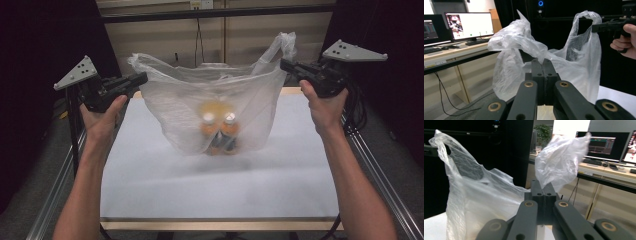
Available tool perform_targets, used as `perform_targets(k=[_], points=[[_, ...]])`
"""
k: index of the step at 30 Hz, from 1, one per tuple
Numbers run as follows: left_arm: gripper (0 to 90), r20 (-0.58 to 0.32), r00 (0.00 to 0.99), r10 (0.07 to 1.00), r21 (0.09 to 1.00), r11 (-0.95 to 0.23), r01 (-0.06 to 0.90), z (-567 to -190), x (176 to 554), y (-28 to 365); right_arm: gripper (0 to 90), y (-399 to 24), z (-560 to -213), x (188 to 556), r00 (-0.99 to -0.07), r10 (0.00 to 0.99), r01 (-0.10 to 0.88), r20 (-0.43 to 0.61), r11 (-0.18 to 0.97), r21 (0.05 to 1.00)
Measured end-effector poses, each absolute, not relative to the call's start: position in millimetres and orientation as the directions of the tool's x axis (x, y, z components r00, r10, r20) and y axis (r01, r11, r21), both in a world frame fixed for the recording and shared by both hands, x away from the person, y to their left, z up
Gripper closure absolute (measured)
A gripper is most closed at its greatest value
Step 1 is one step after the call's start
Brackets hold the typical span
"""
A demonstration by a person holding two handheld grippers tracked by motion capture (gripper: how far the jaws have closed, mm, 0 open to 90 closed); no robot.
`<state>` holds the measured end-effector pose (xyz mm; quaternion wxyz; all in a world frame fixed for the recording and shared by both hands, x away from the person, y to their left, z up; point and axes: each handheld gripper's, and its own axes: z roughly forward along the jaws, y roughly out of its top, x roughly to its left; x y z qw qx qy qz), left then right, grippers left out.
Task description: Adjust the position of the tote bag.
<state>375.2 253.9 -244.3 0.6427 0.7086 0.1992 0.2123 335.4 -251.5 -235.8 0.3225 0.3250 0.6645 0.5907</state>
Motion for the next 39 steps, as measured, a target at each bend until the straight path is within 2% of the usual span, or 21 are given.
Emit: perform_targets(k=[4, 9, 19, 31, 34, 39], points=[[90.0, 0.062, 0.835, 0.547, 0.993, -0.121, 0.006, -246, 374, 251, 90.0, -268, -242, 327, -0.565, 0.825, 0.056, -0.016, 0.058, 0.997], [90.0, 0.043, 0.833, 0.552, 0.996, -0.087, 0.006, -247, 374, 252, 90.0, -281, -253, 319, -0.568, 0.823, 0.065, 0.004, 0.041, 0.997], [90.0, 0.022, 0.833, 0.553, 0.995, -0.097, 0.038, -280, 366, 258, 90.0, -277, -275, 302, -0.597, 0.802, 0.085, -0.001, 0.064, 0.994], [90.0, -0.014, 0.842, 0.539, 0.985, -0.139, 0.105, -307, 372, 265, 90.0, -268, -299, 307, -0.618, 0.786, 0.131, 0.023, 0.074, 0.989], [90.0, -0.011, 0.845, 0.534, 0.975, -0.181, 0.128, -314, 373, 264, 90.0, -268, -305, 307, -0.626, 0.779, 0.145, 0.037, 0.069, 0.987], [90.0, -0.030, 0.851, 0.524, 0.974, -0.177, 0.143, -324, 375, 266, 90.0, -272, -312, 308, -0.634, 0.772, 0.166, 0.052, 0.070, 0.984]])
